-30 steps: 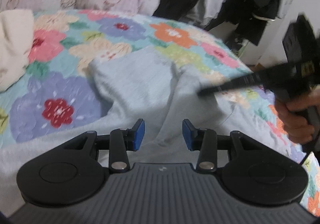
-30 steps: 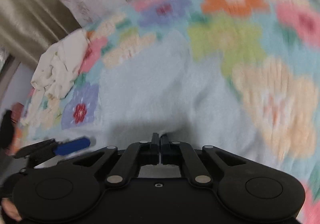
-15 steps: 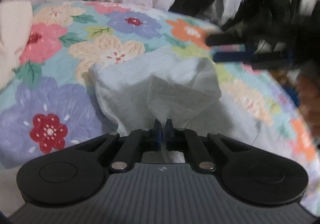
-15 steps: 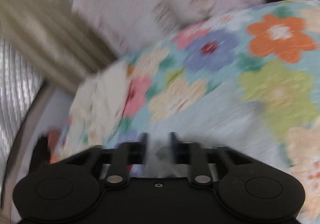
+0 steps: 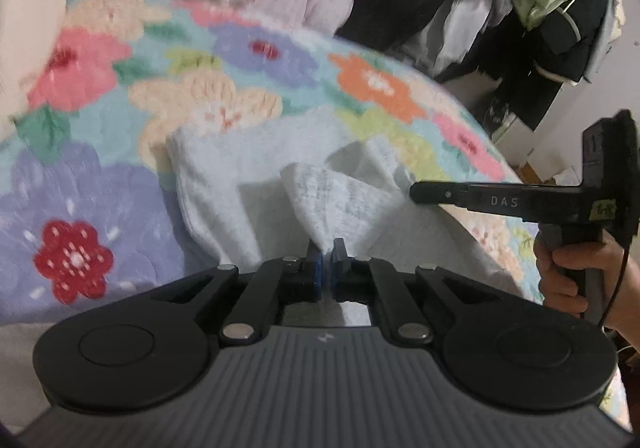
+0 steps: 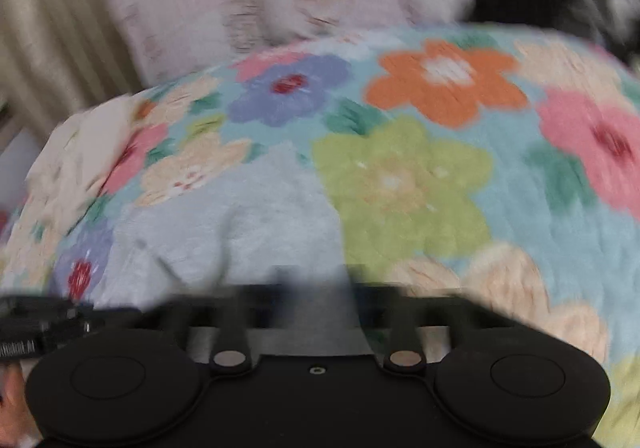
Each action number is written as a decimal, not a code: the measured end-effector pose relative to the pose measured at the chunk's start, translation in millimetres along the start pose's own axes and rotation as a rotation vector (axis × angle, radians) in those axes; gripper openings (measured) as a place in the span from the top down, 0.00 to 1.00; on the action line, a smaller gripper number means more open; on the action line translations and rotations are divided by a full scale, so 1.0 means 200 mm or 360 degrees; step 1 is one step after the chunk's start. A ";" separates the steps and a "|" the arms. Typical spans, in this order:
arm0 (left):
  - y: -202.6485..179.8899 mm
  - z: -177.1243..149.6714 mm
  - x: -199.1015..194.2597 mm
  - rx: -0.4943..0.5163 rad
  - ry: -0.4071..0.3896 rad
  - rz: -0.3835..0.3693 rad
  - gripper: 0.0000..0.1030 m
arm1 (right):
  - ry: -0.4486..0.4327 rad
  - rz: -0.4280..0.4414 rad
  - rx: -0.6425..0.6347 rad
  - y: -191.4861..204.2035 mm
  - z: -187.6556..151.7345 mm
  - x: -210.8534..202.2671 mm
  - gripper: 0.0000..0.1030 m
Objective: Fold clothes
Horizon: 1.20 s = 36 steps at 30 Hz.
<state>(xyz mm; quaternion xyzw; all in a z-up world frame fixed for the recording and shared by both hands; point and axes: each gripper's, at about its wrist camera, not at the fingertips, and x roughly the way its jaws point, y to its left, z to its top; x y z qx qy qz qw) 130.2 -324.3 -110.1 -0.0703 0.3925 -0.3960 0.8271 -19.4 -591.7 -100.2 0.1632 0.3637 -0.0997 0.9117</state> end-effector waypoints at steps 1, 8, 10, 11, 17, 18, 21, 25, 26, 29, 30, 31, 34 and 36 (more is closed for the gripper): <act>-0.02 0.00 -0.04 0.0030 -0.0052 -0.0002 0.97 | -0.0075 -0.0013 -0.0063 0.03 0.00 -0.05 0.96; -0.07 0.12 -0.23 0.0032 -0.0342 0.0121 0.97 | -0.0377 -0.0037 -0.0242 0.17 0.12 -0.24 0.97; -0.01 0.17 -0.19 -0.0044 -0.0332 0.0199 0.94 | -0.0396 -0.0044 -0.0243 0.18 0.18 -0.22 0.97; 0.03 0.19 -0.15 -0.0072 -0.0286 0.0237 0.91 | -0.0389 -0.0054 -0.0247 0.19 0.21 -0.18 0.97; 0.32 0.16 -0.30 -0.0253 -0.0112 0.0363 0.80 | -0.0050 -0.0431 -0.0261 0.25 0.24 0.14 0.93; 0.36 0.13 -0.40 -0.0238 -0.0142 0.0379 0.75 | -0.0065 -0.0401 -0.0194 0.26 0.22 0.12 0.88; 0.48 0.05 -0.67 -0.0172 -0.0157 0.0540 0.73 | -0.0104 -0.0231 -0.0140 0.33 0.16 0.03 0.82; 0.71 -0.10 -1.02 -0.0177 -0.0105 0.0893 0.73 | -0.0075 -0.0108 -0.0230 0.50 0.07 -0.06 0.71; 0.78 -0.14 -1.10 -0.0212 -0.0092 0.0972 0.73 | -0.0061 -0.0065 -0.0238 0.54 0.05 -0.07 0.69; 1.00 -0.26 -1.36 -0.0408 -0.0105 0.1122 0.67 | -0.0030 0.0022 -0.0274 0.68 -0.01 -0.11 0.65; 1.06 -0.31 -1.44 -0.0494 -0.0125 0.1105 0.67 | -0.0025 0.0050 -0.0288 0.72 -0.02 -0.12 0.65; 1.10 -0.36 -1.48 -0.0542 -0.0127 0.1069 0.67 | -0.0018 0.0093 -0.0307 0.77 -0.04 -0.12 0.64; 1.16 -0.46 -1.52 -0.0579 -0.0136 0.0969 0.67 | 0.0003 0.0235 -0.0402 0.90 -0.07 -0.14 0.63; 1.18 -0.52 -1.52 -0.0569 -0.0143 0.0904 0.67 | 0.0010 0.0308 -0.0494 1.01 -0.10 -0.14 0.60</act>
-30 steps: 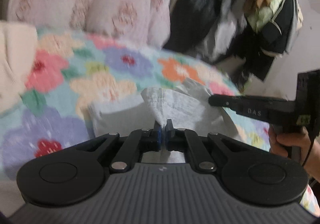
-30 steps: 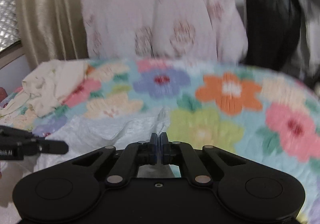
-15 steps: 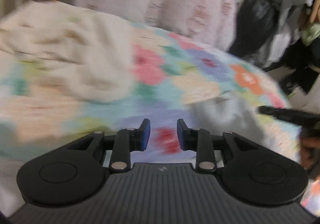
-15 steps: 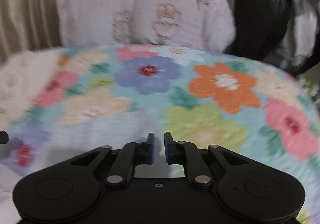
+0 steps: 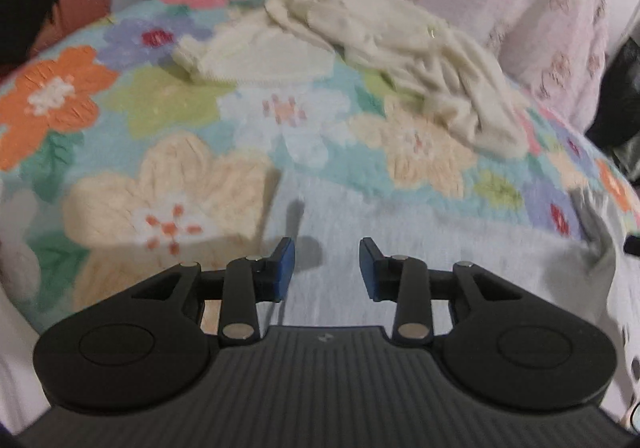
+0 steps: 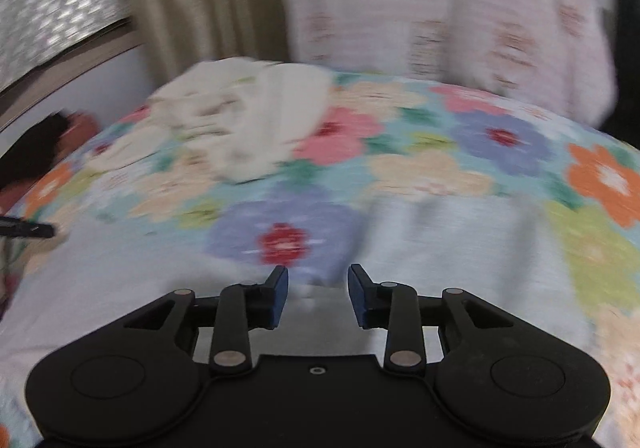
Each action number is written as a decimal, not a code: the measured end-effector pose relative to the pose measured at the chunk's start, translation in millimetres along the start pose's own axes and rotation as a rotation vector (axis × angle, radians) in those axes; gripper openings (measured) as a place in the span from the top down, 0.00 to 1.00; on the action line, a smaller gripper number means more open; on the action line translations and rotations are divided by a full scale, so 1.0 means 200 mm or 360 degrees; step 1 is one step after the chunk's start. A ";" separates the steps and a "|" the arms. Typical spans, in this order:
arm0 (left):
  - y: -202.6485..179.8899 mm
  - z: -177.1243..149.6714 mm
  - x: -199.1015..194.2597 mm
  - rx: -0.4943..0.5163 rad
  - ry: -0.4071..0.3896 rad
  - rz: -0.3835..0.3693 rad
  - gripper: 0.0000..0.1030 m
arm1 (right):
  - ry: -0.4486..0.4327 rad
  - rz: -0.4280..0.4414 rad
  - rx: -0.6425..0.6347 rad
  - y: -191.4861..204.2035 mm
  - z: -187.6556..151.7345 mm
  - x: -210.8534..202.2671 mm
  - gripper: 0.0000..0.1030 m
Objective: Fold clothes
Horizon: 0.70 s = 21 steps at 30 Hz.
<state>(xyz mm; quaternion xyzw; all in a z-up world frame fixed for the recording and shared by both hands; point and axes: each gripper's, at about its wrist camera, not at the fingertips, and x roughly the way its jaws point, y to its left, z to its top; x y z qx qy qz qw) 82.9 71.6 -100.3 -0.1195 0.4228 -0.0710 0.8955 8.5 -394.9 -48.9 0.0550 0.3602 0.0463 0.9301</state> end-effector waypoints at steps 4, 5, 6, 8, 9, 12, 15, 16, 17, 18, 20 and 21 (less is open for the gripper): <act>-0.08 -0.01 0.09 0.0200 0.0009 0.0039 0.54 | -0.0006 0.0024 -0.0109 0.14 -0.05 0.01 0.49; -0.09 0.00 0.11 0.0221 -0.0002 0.0044 0.51 | -0.0004 0.0010 -0.0109 0.15 -0.06 0.01 0.49; -0.10 0.00 0.12 0.0241 -0.0012 0.0049 0.49 | -0.0002 -0.0006 -0.0099 0.16 -0.08 0.00 0.49; -0.11 -0.01 0.17 0.0269 0.0045 -0.0006 0.49 | -0.0007 -0.0033 -0.0039 0.13 -0.13 -0.03 0.49; -0.12 -0.02 0.18 0.0290 0.0043 0.0001 0.52 | -0.0011 -0.0040 -0.0004 0.11 -0.16 -0.06 0.49; -0.16 -0.04 0.18 0.0357 0.0004 0.0039 0.78 | 0.0028 -0.0114 0.0045 0.04 -0.24 -0.12 0.48; -0.19 -0.04 0.15 0.0362 -0.0032 0.0047 0.98 | 0.0076 -0.0247 0.0089 -0.05 -0.32 -0.16 0.48; -0.20 -0.03 0.14 0.0371 -0.0051 0.0068 0.98 | 0.0085 -0.0277 0.0121 -0.08 -0.34 -0.17 0.48; -0.21 -0.03 0.11 0.0379 -0.0079 0.0082 0.98 | 0.0095 -0.0307 0.0153 -0.11 -0.37 -0.18 0.48; -0.22 -0.04 0.08 0.0378 -0.0109 0.0089 0.98 | 0.0102 -0.0330 0.0184 -0.13 -0.39 -0.19 0.48; -0.21 -0.06 0.00 0.0302 -0.0151 0.0073 0.98 | 0.0115 -0.0366 0.0223 -0.17 -0.43 -0.20 0.48; -0.21 -0.05 -0.03 0.0290 -0.0179 0.0083 0.98 | 0.0122 -0.0384 0.0240 -0.18 -0.45 -0.19 0.48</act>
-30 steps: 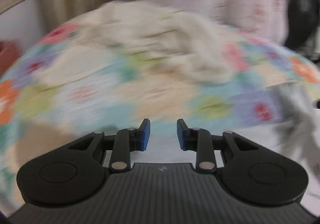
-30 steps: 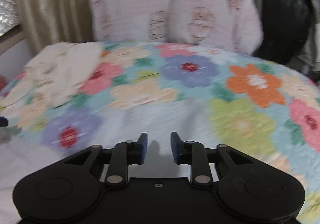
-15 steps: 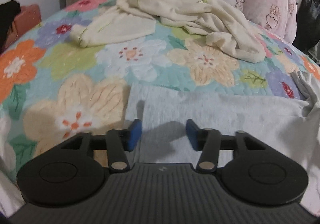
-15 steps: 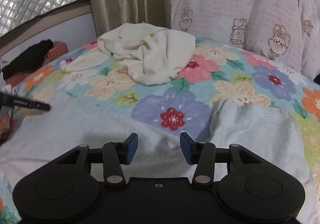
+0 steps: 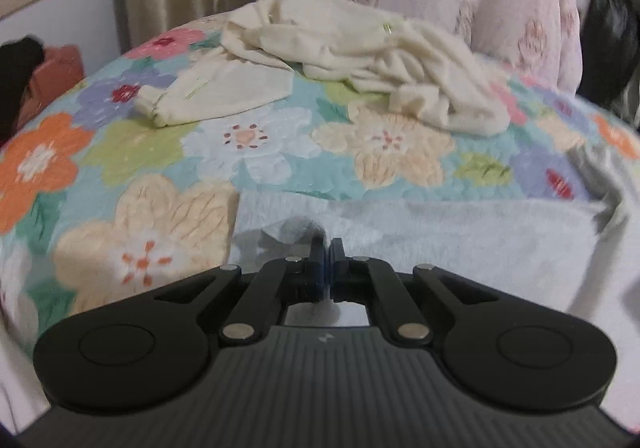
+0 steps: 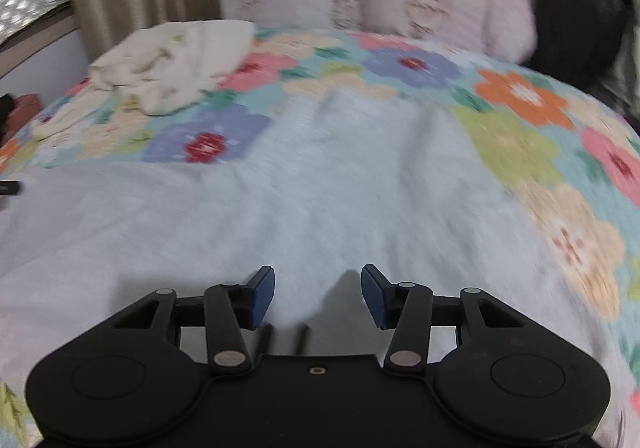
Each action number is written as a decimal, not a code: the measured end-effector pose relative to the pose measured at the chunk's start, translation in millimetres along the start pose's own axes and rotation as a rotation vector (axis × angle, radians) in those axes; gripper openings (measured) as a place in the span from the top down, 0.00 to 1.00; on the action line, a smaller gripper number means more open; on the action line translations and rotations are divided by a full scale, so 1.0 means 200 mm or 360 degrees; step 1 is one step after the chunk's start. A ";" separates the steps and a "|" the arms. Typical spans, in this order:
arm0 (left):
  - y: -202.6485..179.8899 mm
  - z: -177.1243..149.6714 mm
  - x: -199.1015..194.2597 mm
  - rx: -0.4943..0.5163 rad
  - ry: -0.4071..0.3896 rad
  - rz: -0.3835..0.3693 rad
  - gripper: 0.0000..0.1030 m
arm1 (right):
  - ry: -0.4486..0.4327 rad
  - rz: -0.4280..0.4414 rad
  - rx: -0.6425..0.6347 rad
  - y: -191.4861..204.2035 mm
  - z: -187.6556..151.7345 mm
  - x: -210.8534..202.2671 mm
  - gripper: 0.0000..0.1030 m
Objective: Fold clothes
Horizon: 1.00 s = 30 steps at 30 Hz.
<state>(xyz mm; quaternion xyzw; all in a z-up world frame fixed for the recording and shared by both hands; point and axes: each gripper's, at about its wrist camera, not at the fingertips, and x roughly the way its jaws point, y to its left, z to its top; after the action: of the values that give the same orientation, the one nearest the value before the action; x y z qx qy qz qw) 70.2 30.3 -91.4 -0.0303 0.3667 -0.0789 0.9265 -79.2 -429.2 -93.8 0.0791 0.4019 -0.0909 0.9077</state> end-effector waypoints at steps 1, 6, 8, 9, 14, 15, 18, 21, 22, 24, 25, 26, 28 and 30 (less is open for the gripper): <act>0.00 0.01 -0.02 -0.0012 -0.0026 0.0013 0.98 | 0.0008 -0.0018 0.0017 -0.02 -0.02 0.01 0.48; 0.03 0.05 -0.08 -0.0078 -0.0092 0.0046 0.98 | 0.0026 -0.0045 0.0005 -0.04 -0.04 0.02 0.44; 0.04 0.05 -0.08 -0.0098 -0.0091 0.0078 0.98 | 0.0031 -0.0056 0.0000 -0.05 -0.05 0.04 0.41; 0.05 0.05 -0.08 -0.0102 -0.0101 0.0100 0.98 | 0.0034 -0.0060 0.0002 -0.05 -0.05 0.04 0.41; 0.06 0.11 -0.11 -0.0109 -0.0161 0.0036 0.98 | -0.0013 -0.0147 0.0067 -0.08 -0.06 0.04 0.41; 0.07 0.12 -0.11 -0.0120 -0.0177 0.0032 0.98 | -0.0019 -0.0155 0.0093 -0.09 -0.06 0.04 0.41; 0.12 0.15 -0.10 -0.0211 -0.0222 0.0032 0.98 | -0.0031 -0.0167 0.0151 -0.12 -0.06 0.03 0.41; 0.14 0.14 0.02 -0.0162 -0.0158 0.0146 0.98 | -0.0012 -0.0133 0.0115 -0.11 -0.09 -0.02 0.42; 0.13 0.12 0.10 -0.0132 -0.0095 0.0206 0.98 | -0.0001 -0.0123 0.0099 -0.11 -0.12 -0.04 0.42; 0.15 0.05 0.25 -0.0151 0.0072 0.0330 0.96 | 0.0018 -0.0124 0.0079 -0.10 -0.18 -0.10 0.42; 0.16 0.01 0.28 -0.0180 0.0085 0.0349 0.94 | 0.0021 -0.0161 0.0087 -0.12 -0.22 -0.14 0.42; 0.16 0.01 0.27 -0.0177 0.0072 0.0367 0.90 | 0.0022 -0.0205 0.0099 -0.15 -0.26 -0.17 0.42; 0.12 0.05 0.24 -0.0082 0.0087 0.0469 0.73 | 0.0024 -0.0294 0.0122 -0.22 -0.35 -0.24 0.42; 0.09 0.06 0.17 -0.0034 0.0070 0.0584 0.73 | 0.0026 -0.0383 0.0145 -0.28 -0.44 -0.31 0.42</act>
<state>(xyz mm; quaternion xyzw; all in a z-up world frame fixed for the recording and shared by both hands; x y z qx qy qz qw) 105.4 42.6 -108.2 0.0290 0.3871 0.0946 0.9167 -195.6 -458.2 -109.6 0.0723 0.4114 -0.2166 0.8824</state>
